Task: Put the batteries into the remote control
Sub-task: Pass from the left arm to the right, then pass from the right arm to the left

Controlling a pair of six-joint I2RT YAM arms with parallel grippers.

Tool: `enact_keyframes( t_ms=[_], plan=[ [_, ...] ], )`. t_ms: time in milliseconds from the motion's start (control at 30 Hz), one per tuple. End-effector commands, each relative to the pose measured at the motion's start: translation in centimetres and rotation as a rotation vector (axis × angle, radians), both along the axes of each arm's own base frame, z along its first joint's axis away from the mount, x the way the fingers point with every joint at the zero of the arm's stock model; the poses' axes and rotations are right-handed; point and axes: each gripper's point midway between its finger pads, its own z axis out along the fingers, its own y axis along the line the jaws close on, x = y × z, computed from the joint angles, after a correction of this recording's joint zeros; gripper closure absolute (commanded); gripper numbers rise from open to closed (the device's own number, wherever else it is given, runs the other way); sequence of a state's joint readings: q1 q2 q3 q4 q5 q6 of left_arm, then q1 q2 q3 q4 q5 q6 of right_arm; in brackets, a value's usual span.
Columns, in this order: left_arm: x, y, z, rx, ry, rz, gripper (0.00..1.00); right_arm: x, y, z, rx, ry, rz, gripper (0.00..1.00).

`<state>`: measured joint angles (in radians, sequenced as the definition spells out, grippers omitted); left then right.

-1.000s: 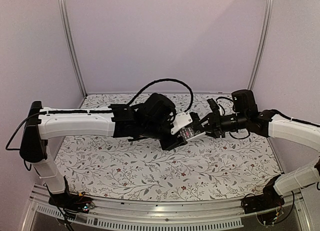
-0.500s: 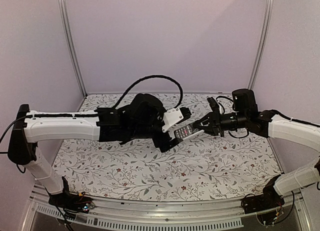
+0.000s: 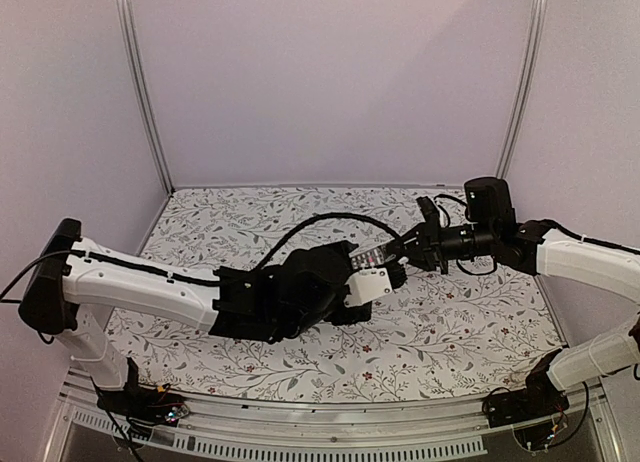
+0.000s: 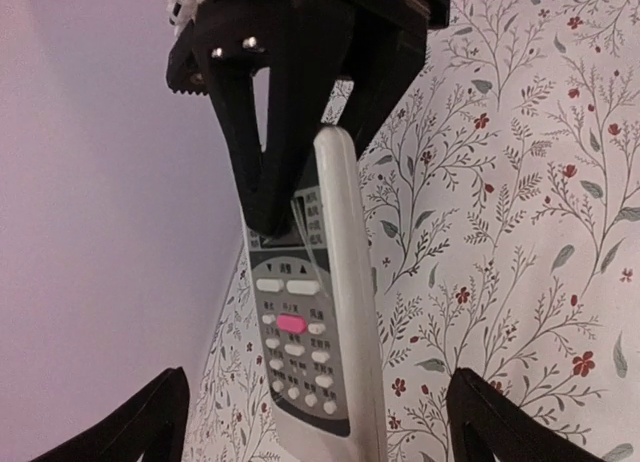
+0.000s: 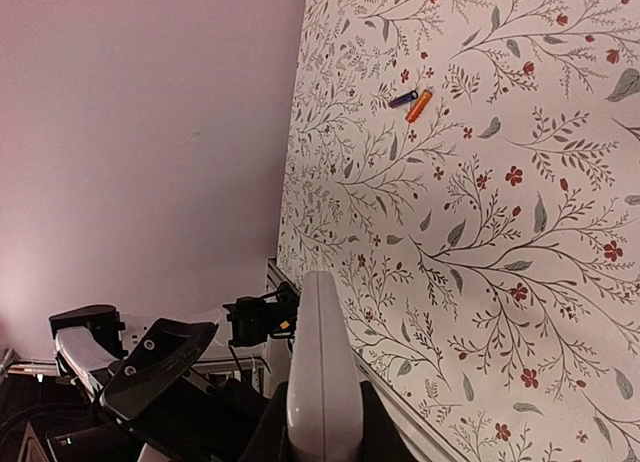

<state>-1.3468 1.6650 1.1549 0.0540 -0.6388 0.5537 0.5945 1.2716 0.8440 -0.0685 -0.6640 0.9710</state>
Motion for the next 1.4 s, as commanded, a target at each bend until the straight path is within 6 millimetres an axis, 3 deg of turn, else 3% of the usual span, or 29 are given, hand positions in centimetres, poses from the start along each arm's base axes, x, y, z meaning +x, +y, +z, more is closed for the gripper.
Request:
enact_keyframes(
  t_ms=[0,100,300,400,567,667,733,767,833,867,933,1033,1133,1200,1367],
  plan=[
    [0.7,-0.2,0.2,0.078,-0.123,0.067,0.12,0.4,0.6,1.8,0.053,0.006,-0.007,0.96],
    [1.5,-0.1,-0.3,0.108,-0.172,0.114,0.19,0.2,0.7,1.8,0.072,0.038,-0.005,0.95],
    [2.8,0.4,0.3,0.127,-0.326,0.213,0.47,0.1,0.9,2.0,0.107,0.074,-0.014,0.94],
    [2.8,0.4,0.5,0.130,-0.349,0.214,0.55,0.0,0.9,1.5,0.115,0.099,-0.018,0.94],
    [2.5,0.4,0.9,0.132,-0.407,0.210,0.79,0.0,1.1,0.6,0.131,0.150,-0.020,0.94],
    [2.4,0.3,0.6,0.154,-0.421,0.203,0.86,0.1,1.2,0.5,0.137,0.160,-0.022,0.92],
    [2.4,0.3,0.6,0.160,-0.428,0.202,0.91,0.1,1.2,0.8,0.144,0.159,-0.019,0.85],
    [2.4,0.3,0.6,0.160,-0.429,0.200,0.94,0.1,1.3,1.0,0.147,0.155,-0.016,0.76],
    [2.3,0.3,0.8,0.152,-0.429,0.198,1.00,0.2,1.2,1.6,0.154,0.135,-0.013,0.41],
    [2.2,0.3,0.9,0.146,-0.427,0.194,1.00,0.3,1.1,1.9,0.155,0.123,-0.012,0.30],
    [2.1,0.4,1.4,0.126,-0.420,0.187,1.00,0.9,0.7,2.2,0.147,0.086,-0.020,0.19],
    [1.5,0.4,1.8,0.088,-0.355,0.149,1.00,2.5,-1.1,3.2,0.138,-0.015,-0.067,0.14],
    [0.9,0.4,2.2,-0.013,-0.173,0.092,1.00,3.6,-2.7,5.3,0.119,-0.165,-0.118,0.12],
    [0.6,1.0,2.1,-0.039,-0.031,0.048,1.00,3.6,-3.5,6.8,0.089,-0.288,-0.130,0.10],
    [0.5,2.7,4.5,-0.205,0.208,-0.019,1.00,2.2,-4.2,9.6,0.057,-0.514,-0.088,0.09]
  ],
)
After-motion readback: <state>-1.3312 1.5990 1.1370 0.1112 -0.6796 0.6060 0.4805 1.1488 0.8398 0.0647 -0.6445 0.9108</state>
